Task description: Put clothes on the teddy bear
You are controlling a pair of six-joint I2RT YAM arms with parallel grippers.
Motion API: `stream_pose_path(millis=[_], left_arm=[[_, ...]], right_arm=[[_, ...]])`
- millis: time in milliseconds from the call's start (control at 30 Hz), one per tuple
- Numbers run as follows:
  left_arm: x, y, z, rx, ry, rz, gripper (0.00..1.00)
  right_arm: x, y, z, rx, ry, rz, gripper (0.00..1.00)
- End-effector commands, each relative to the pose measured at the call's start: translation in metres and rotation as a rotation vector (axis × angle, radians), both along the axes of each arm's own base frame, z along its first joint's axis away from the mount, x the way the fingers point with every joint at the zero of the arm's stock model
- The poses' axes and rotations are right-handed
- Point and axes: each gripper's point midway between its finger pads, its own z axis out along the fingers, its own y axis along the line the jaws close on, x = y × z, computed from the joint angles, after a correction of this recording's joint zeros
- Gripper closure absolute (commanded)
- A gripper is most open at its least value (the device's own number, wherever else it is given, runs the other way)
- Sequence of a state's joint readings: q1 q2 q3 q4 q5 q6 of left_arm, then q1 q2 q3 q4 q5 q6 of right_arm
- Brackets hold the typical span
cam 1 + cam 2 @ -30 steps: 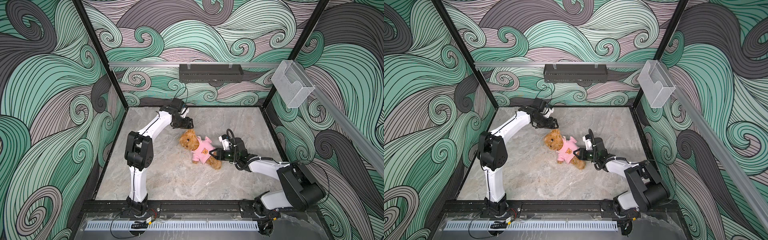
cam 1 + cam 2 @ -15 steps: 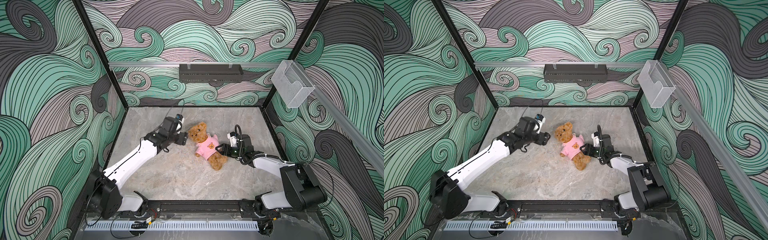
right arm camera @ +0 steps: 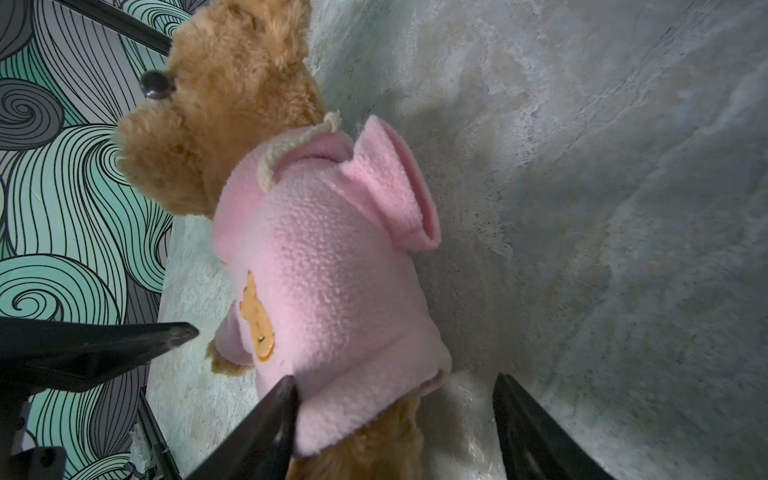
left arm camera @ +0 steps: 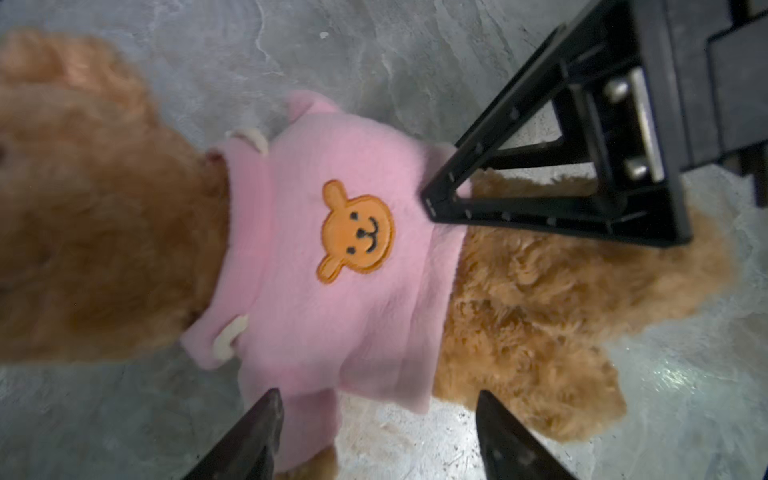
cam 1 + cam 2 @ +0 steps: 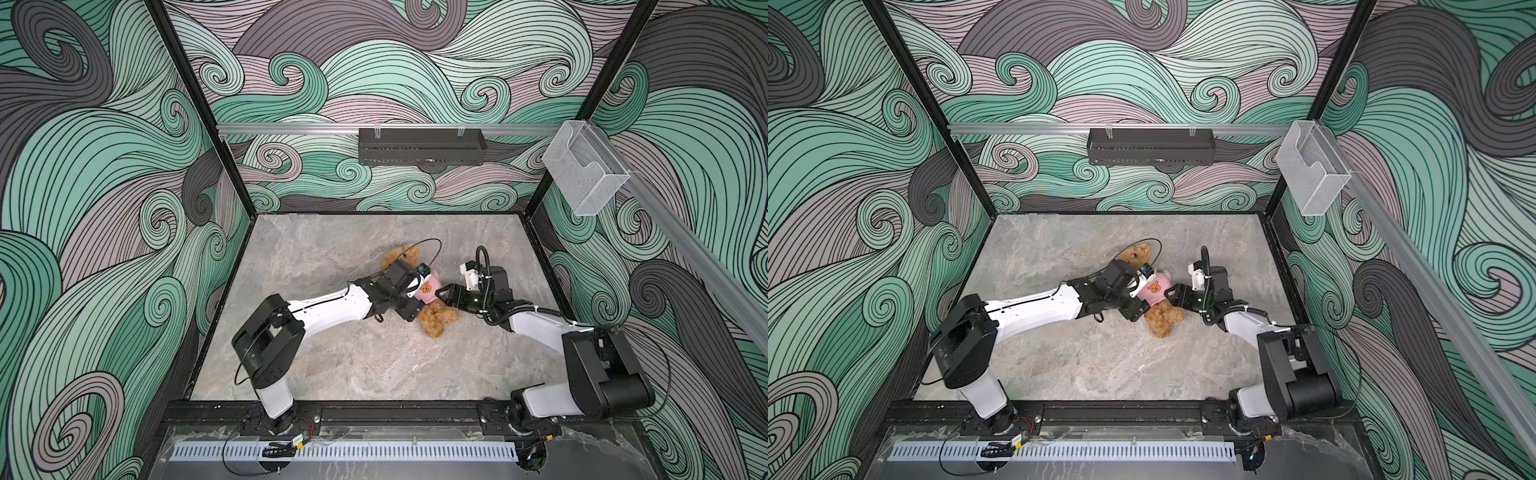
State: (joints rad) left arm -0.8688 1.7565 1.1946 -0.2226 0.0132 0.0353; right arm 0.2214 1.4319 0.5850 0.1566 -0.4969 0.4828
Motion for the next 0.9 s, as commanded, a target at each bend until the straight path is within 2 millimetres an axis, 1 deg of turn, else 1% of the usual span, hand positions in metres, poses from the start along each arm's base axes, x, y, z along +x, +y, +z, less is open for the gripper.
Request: stream_pose_path(millis=[0, 133, 233, 333, 433, 533, 600, 633, 733, 800, 867], left_arm=[[0.009, -0.014, -0.001, 0.051, -0.069, -0.048, 0.25], [0.008, -0.019, -0.015, 0.082, -0.071, -0.069, 0.26], [0.015, -0.016, -0.022, 0.128, -0.095, -0.042, 0.32], [0.02, -0.012, -0.021, 0.139, -0.119, -0.008, 0.45], [0.022, -0.013, -0.019, 0.111, -0.134, 0.015, 0.61], [0.024, -0.011, -0.019, 0.087, -0.145, 0.045, 0.79], [0.025, -0.01, -0.017, 0.078, -0.148, 0.059, 0.96], [0.025, -0.01, -0.017, 0.077, -0.148, 0.065, 1.0], [0.025, -0.011, -0.01, 0.048, -0.15, 0.072, 1.0], [0.025, -0.012, -0.003, 0.02, -0.148, 0.081, 1.0], [0.025, -0.012, 0.004, -0.013, -0.142, 0.091, 1.0]], right_arm=[[0.001, -0.002, 0.005, 0.01, -0.011, -0.002, 0.26], [0.002, -0.002, 0.004, 0.01, -0.007, -0.001, 0.25], [0.002, -0.001, 0.004, 0.016, -0.009, 0.001, 0.25], [0.002, -0.001, 0.002, 0.011, -0.005, 0.005, 0.25], [0.002, -0.001, 0.004, 0.0, -0.015, 0.02, 0.25], [0.002, 0.0, 0.014, -0.008, -0.072, 0.044, 0.24], [0.004, -0.001, 0.026, -0.022, -0.146, 0.048, 0.23], [0.004, -0.002, 0.03, -0.032, -0.177, 0.05, 0.22], [0.003, 0.001, 0.041, -0.068, -0.283, 0.082, 0.2], [0.001, 0.008, 0.045, -0.09, -0.348, 0.121, 0.18], [-0.004, 0.018, 0.044, -0.124, -0.395, 0.167, 0.15]])
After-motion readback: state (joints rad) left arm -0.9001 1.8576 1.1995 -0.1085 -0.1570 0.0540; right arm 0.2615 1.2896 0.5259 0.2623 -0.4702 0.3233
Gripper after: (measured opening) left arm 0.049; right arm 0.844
